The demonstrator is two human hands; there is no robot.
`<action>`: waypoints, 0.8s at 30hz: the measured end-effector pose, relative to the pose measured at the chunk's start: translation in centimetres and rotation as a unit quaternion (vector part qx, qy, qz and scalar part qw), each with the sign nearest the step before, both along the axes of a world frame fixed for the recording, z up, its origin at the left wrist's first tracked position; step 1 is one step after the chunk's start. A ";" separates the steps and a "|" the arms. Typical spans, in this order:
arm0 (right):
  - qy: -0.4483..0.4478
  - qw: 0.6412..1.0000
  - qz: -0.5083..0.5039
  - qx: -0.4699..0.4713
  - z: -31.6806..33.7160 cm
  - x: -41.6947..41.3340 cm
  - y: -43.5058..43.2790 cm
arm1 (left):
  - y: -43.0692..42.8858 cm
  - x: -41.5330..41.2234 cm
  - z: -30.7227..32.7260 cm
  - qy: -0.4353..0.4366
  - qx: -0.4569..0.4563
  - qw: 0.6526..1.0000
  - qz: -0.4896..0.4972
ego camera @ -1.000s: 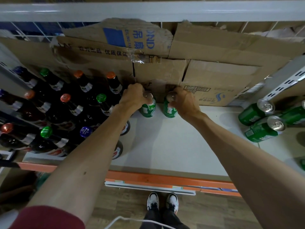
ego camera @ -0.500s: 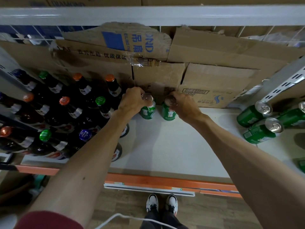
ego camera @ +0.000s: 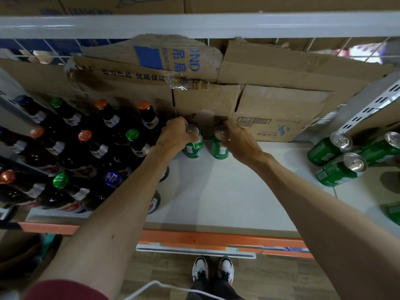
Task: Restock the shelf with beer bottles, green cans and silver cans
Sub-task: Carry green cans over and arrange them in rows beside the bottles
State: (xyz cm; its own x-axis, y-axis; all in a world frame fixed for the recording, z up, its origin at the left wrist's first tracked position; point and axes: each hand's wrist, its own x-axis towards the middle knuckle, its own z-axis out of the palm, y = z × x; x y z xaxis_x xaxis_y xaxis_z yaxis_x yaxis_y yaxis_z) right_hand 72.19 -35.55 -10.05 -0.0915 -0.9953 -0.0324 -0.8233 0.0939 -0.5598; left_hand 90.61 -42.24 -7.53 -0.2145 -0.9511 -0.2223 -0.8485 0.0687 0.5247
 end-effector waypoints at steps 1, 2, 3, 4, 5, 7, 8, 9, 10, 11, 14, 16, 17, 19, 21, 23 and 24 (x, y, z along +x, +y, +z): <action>-0.009 1.000 -0.003 -0.010 0.1 0.0 0.3 | 0.0 -0.1 0.1 -0.007 0.000 1.000 -0.005; -0.013 1.000 -0.006 -0.022 0.3 0.0 0.7 | 0.1 -0.2 0.4 -0.013 -0.003 1.000 -0.010; -0.013 0.999 -0.012 -0.032 0.4 -0.2 1.1 | 0.2 -0.4 0.6 -0.015 -0.011 1.000 -0.014; -0.010 0.999 -0.022 -0.036 0.7 -0.4 1.6 | 0.4 -0.7 0.9 -0.015 -0.024 0.999 -0.018; -0.005 0.999 -0.035 -0.037 0.9 -0.7 2.1 | 0.7 -1.1 1.3 -0.018 -0.046 0.999 -0.023; 0.011 0.997 -0.066 -0.034 1.4 -1.8 3.2 | 1.5 -2.1 2.3 -0.047 -0.104 0.993 -0.033; 0.019 0.996 -0.082 -0.031 1.6 -2.5 3.8 | 2.0 -2.8 2.9 -0.058 -0.133 0.989 -0.042; 0.026 0.995 -0.098 -0.025 1.8 -3.2 4.4 | 2.5 -3.6 3.3 -0.059 -0.156 0.984 -0.055; 0.033 0.993 -0.114 -0.011 2.2 -3.9 5.1 | 2.9 -4.4 3.7 -0.053 -0.168 0.982 -0.070; 0.039 0.991 -0.131 0.007 2.4 -4.7 5.9 | 3.3 -5.4 4.0 -0.046 -0.172 0.980 -0.087; 0.045 0.982 -0.176 0.049 2.8 -6.9 9.2 | 4.5 -9.0 4.2 -0.019 -0.157 0.976 -0.152; 0.043 0.976 -0.204 0.063 3.2 -8.5 11.9 | 6.0 -11.8 4.2 0.001 -0.133 0.973 -0.190; 0.042 0.972 -0.218 0.072 3.3 -9.4 13.4 | 7.1 -13.2 4.1 0.006 -0.120 0.970 -0.210; 0.042 0.964 -0.250 0.081 3.9 -11.4 16.5 | 9.2 -15.9 3.8 0.004 -0.097 0.963 -0.253; 0.037 0.953 -0.292 0.074 4.7 -13.7 19.7 | 11.3 -18.5 3.7 -0.002 -0.067 0.955 -0.288; 0.040 0.940 -0.335 0.057 5.3 -16.0 22.8 | 13.1 -20.9 4.0 -0.001 -0.051 0.950 -0.309; 0.041 0.934 -0.350 0.053 5.6 -17.1 24.2 | 14.0 -22.1 4.1 0.001 -0.047 0.948 -0.316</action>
State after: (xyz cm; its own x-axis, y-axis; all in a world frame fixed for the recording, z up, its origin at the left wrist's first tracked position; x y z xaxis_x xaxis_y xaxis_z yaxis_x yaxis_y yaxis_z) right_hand 55.14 -11.31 -4.45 -0.7253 -0.6823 -0.0922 -0.5791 0.6770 -0.4542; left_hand 68.55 -28.21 -3.45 -0.7483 -0.6481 -0.1413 -0.6212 0.6100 0.4920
